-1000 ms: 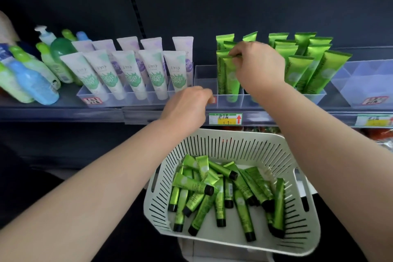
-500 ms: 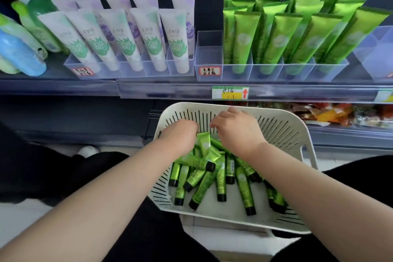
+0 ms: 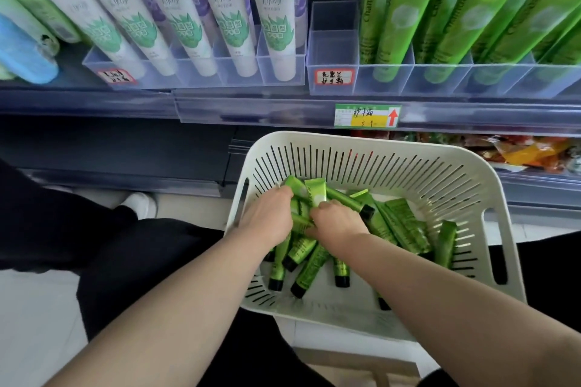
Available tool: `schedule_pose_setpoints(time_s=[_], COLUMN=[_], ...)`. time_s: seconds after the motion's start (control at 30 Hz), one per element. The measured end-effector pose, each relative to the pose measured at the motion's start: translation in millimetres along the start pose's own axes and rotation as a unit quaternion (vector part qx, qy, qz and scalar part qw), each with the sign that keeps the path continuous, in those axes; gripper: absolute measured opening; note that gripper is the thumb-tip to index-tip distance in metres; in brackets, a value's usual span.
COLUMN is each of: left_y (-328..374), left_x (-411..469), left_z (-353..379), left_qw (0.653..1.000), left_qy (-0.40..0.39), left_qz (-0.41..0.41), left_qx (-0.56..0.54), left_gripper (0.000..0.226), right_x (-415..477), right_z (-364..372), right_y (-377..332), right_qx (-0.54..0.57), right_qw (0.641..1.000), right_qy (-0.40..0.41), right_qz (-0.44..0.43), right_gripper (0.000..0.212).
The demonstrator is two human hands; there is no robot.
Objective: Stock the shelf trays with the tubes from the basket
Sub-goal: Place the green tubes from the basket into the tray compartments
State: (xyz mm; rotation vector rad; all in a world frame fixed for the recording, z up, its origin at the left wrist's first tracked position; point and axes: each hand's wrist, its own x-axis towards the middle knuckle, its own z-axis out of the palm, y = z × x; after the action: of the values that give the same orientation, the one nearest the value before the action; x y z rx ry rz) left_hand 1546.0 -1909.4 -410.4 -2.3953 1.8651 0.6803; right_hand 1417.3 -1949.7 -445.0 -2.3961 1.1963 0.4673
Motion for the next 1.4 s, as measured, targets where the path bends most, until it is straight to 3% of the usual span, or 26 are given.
schedule_pose_setpoints(time_s=[0.13,0.3,0.53,0.7,0.83,1.13,1.27,1.4], left_y=[5.3,8.0,7.1,0.8,-4.3,2.6,25.6,42.0], left_x=[3.0,9.2,10.7,11.5,11.7,19.6,21.9,24.2], left_z=[-3.4,-4.3,2.6,14.0,22.5,38.8,54.5,62.3], left_qw=[1.000,0.996,0.996,0.999,1.000,0.997,0.997,0.999], left_qy=[0.026,0.067,0.062,0.030,0.004,-0.054,-0.065,-0.029], left_qz=[0.000,0.020,0.045,0.018,0.006,0.026,0.031,-0.022], left_qx=[-0.012,-0.047,-0.050,-0.040,-0.029,-0.047,-0.013,-0.016], left_gripper=[0.047,0.037,0.035,0.036,0.038,0.029,0.028,0.030], right_x=[-6.5,-26.2,-55.4,-34.6,-17.0,-36.8,-56.4,-62.6], right_z=[-0.1,7.8,15.5,10.0,15.8,-4.4,-6.5,-0.5], right_y=[0.4,14.2,48.4,33.3,20.6,72.1,95.6,92.3], right_qx=[-0.068,-0.083,-0.030,0.063,0.088,0.121,0.127,0.143], right_qw=[0.996,0.996,0.992,0.996,0.996,0.985,0.979,0.977], right_qy=[0.044,0.035,-0.046,0.034,0.016,0.082,0.105,0.121], right_qz=[-0.032,-0.013,0.112,0.062,0.016,0.093,0.120,0.101], right_gripper=[0.024,0.043,0.044,0.060,0.069,0.013,0.013,0.020])
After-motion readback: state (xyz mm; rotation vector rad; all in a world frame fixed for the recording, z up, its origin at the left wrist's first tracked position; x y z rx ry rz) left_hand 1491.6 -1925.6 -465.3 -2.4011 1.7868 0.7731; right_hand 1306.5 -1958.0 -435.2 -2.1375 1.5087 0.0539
